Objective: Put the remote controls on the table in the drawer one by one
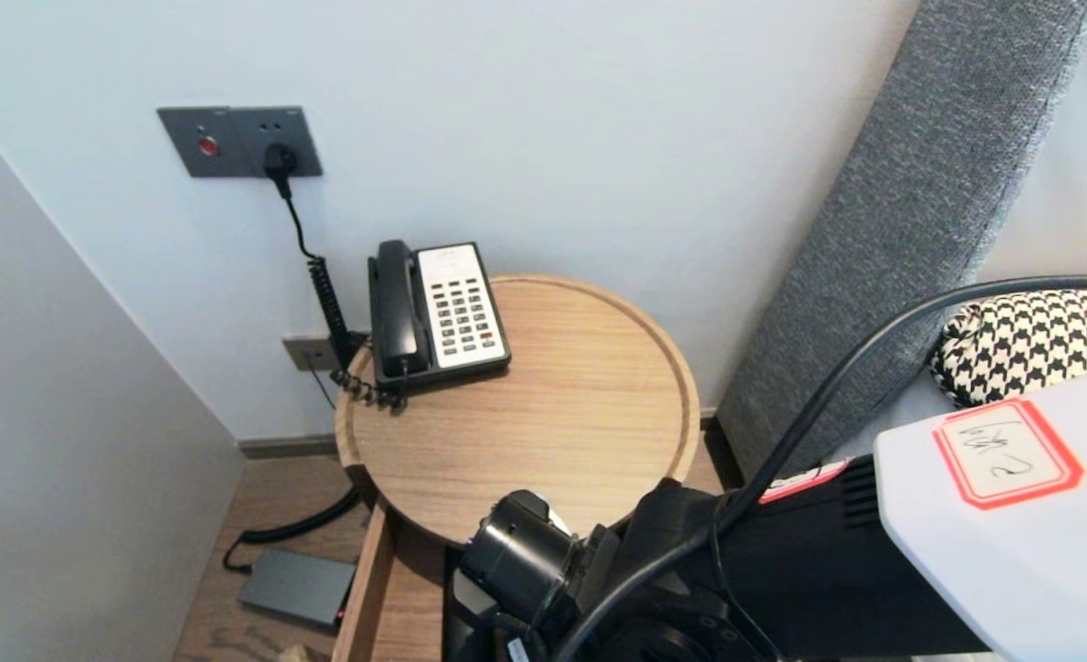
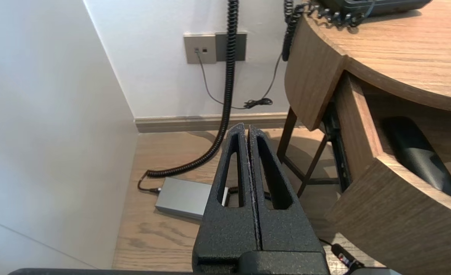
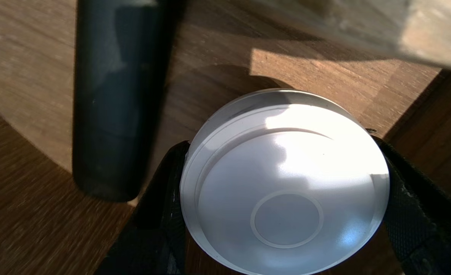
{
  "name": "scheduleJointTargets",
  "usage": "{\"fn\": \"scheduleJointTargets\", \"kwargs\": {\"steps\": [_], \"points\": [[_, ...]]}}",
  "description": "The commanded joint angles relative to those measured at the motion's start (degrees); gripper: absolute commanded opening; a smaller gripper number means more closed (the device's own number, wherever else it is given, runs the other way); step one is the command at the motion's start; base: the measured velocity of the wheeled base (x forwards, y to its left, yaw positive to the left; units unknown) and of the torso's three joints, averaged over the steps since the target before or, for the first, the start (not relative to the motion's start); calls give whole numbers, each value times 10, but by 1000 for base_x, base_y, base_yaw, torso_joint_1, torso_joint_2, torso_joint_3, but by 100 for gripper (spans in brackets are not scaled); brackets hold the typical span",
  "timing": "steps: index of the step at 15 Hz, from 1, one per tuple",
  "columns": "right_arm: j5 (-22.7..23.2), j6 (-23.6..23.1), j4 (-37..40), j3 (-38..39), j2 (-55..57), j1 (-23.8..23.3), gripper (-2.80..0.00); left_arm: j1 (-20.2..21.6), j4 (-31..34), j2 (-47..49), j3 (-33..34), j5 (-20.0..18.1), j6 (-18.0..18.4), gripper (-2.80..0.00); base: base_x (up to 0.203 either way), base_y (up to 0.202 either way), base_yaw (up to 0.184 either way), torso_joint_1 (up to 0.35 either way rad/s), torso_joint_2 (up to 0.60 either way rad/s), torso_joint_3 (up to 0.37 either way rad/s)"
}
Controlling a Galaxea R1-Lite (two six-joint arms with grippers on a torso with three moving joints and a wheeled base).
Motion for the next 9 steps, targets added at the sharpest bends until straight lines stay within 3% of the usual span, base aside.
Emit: {"fn": "scheduleJointTargets", "kwargs": {"steps": [1,9], "points": [[-9,3,-8,0,9,0,-280,0,0,-1,5,0,0,-280,0,0,0,0,0,0],[-39,3,-43,5,27,1,-280,0,0,-1,5,0,0,-280,0,0,0,0,0,0]]}}
